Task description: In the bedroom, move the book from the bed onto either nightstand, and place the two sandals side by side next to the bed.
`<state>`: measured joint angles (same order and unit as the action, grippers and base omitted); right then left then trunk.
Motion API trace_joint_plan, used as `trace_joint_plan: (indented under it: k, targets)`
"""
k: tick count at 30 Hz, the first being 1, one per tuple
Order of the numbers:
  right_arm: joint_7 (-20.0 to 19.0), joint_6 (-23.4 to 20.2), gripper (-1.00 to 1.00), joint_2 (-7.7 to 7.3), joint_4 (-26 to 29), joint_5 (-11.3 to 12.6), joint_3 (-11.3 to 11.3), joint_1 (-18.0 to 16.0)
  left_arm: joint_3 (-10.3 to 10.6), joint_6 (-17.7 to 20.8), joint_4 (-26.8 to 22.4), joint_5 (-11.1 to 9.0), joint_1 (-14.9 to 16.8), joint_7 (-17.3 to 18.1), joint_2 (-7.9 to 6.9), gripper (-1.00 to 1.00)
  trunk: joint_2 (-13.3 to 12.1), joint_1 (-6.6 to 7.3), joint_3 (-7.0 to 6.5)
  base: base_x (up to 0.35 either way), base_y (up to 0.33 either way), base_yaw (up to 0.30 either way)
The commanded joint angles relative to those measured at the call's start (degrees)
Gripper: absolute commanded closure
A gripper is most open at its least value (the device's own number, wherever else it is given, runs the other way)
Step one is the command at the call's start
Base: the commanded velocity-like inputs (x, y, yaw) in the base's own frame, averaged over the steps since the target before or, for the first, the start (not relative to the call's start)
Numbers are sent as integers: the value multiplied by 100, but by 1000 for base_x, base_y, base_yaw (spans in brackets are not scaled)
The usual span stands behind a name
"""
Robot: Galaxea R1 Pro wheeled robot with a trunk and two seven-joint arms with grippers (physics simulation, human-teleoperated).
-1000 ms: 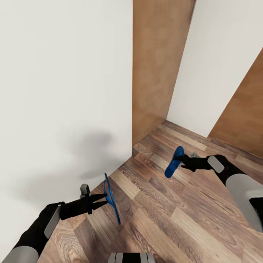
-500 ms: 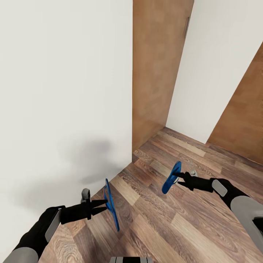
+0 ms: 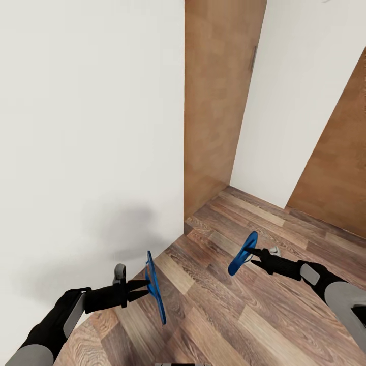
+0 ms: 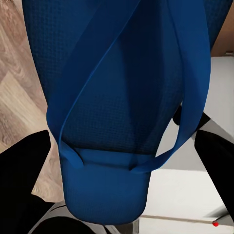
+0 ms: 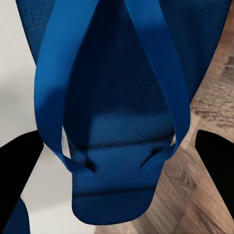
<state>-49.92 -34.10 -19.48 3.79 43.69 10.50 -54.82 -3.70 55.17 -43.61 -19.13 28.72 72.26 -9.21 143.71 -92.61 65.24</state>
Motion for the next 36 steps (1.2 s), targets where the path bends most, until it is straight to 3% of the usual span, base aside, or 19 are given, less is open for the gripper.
trace_joint_plan:
  k: [1,10,20,36]
  targets:
    - [-60,20,100,-3,-79,57,46,0,0,38,1,11,2,7,5,100,0,4,-18,0,0,0]
    - [-407,363,100,-2,-593,51,51,66,1,38,2,223,2,3,60,100,-12,27,-217,0,0,0]
    - [-567,525,100,5,-683,115,44,577,24,37,2,251,2,-1,69,100,-25,53,-439,0,0,0]
    - [-650,529,100,-12,-687,137,-2,806,32,37,2,263,2,-10,106,100,-47,94,-793,0,0,0]
